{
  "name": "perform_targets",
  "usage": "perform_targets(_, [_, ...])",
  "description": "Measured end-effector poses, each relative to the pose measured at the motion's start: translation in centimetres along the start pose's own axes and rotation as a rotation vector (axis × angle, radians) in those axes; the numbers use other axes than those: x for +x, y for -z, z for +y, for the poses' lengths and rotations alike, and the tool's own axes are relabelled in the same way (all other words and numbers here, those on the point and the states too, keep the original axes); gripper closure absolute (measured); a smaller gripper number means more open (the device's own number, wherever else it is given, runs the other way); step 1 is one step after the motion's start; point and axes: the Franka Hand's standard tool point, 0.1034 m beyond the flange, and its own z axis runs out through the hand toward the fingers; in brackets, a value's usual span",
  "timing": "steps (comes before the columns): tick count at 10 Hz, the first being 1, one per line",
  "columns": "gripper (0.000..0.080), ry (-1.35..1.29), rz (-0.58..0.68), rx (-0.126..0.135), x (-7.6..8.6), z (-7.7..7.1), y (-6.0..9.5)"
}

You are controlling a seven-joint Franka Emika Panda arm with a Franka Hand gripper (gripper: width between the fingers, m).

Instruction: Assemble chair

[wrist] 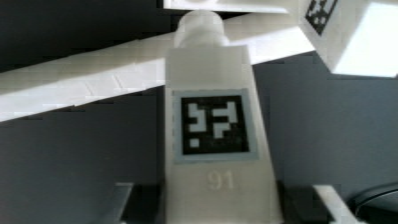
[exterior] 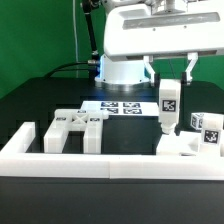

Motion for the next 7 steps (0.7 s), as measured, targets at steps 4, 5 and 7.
perform_targets(4, [0.0509,0.022,0.073,0.001,-0.67,-0.38,-0.33])
perform_targets(5, [0.0509,0.031,0.164,0.002,-0.41,-0.35,-0.2])
perform_targets(7, [0.0509,0.047,0.222,-0.002,-1.0,-0.25,-0.76])
